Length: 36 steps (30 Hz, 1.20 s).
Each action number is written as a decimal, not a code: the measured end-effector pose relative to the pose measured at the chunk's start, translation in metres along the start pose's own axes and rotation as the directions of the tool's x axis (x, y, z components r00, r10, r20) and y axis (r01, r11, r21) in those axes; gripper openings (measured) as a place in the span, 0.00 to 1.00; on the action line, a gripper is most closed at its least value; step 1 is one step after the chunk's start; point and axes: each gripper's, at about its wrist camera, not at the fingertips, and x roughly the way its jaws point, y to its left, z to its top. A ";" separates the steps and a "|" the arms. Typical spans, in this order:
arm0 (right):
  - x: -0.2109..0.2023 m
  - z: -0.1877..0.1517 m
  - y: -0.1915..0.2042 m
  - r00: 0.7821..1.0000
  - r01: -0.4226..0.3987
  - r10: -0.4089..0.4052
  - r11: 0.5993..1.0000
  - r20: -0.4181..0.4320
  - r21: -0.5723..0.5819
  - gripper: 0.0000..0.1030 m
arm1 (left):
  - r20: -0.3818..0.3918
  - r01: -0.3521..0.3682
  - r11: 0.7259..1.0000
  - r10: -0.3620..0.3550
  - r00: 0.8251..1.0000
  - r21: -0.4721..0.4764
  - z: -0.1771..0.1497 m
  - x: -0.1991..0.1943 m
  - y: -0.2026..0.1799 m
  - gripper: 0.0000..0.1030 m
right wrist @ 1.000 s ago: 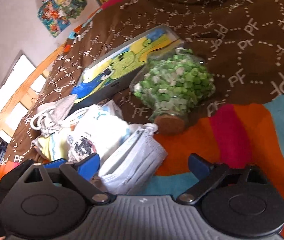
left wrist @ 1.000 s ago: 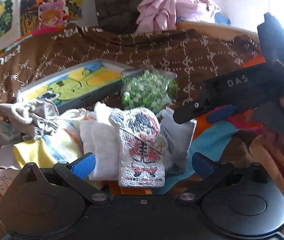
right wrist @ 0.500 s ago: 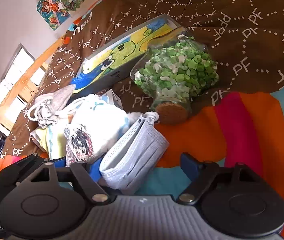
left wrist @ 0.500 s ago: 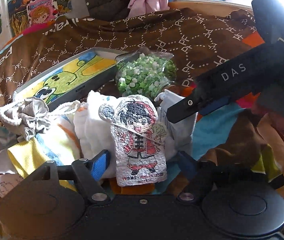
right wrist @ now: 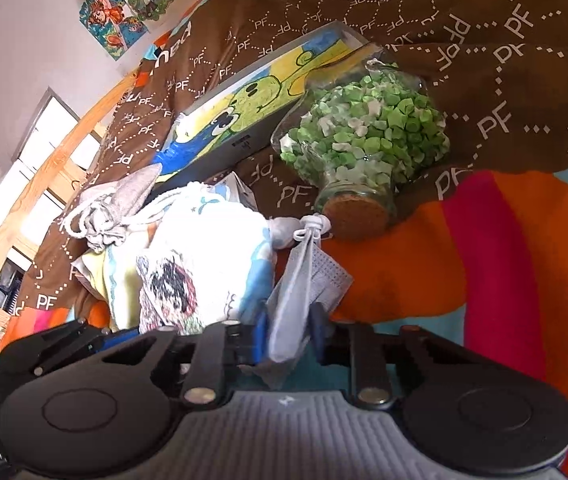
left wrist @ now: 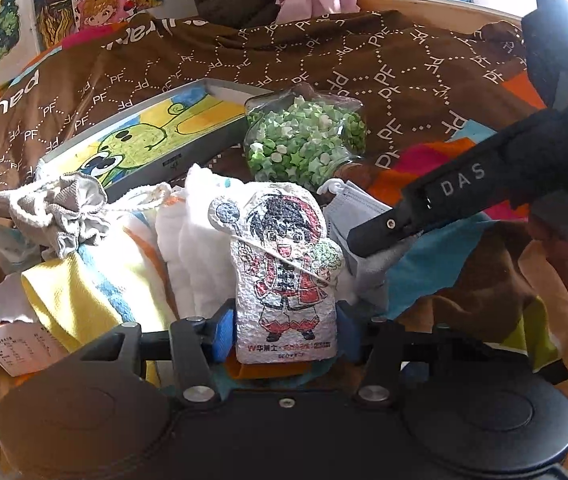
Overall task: Organize soft objects
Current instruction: 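Carry the packet with the left tool into the painted tray while the right tool drops the mask there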
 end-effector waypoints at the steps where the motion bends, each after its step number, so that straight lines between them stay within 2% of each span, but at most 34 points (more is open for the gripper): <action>1: -0.001 0.000 0.000 1.000 0.000 0.000 1.000 0.004 -0.002 0.12 | -0.004 -0.005 1.000 0.005 1.000 0.006 0.000 -0.001 -0.002 0.52; 7: -0.014 -0.002 0.011 0.999 -0.006 0.009 0.998 0.050 -0.056 0.04 | 0.015 -0.024 1.000 0.024 1.000 -0.012 -0.001 -0.016 -0.010 0.52; 13: -0.039 -0.006 0.025 0.988 -0.015 0.035 0.991 0.152 -0.130 0.03 | 0.066 -0.052 0.999 0.053 0.996 -0.014 0.005 -0.037 -0.018 0.52; 15: -0.048 -0.007 0.029 0.979 -0.022 0.052 0.989 0.199 -0.149 0.03 | 0.077 -0.059 0.998 0.062 0.995 -0.032 0.008 -0.043 -0.017 0.52; 20: -0.067 -0.005 0.041 0.938 -0.018 0.096 0.973 0.334 -0.228 0.02 | 0.133 -0.083 0.993 0.094 0.987 -0.087 0.021 -0.056 -0.008 0.52; 23: -0.068 0.005 0.049 0.916 -0.023 0.121 0.967 0.383 -0.252 0.02 | 0.164 -0.096 0.988 0.115 0.980 -0.118 0.032 -0.060 0.002 0.52; 29: -0.039 0.048 0.065 0.887 -0.005 0.149 0.950 0.438 -0.312 0.02 | 0.219 -0.145 0.977 0.177 0.959 -0.154 0.061 -0.052 0.032 0.52; 32: -0.007 0.080 0.063 0.876 -0.009 0.145 0.958 0.460 -0.285 0.02 | 0.227 -0.166 0.964 0.212 0.951 -0.206 0.079 -0.037 0.057 0.52; 36: 0.040 0.116 0.052 0.876 -0.046 0.153 0.971 0.458 -0.235 0.02 | 0.218 -0.177 0.947 0.238 0.946 -0.268 0.103 -0.007 0.093 0.52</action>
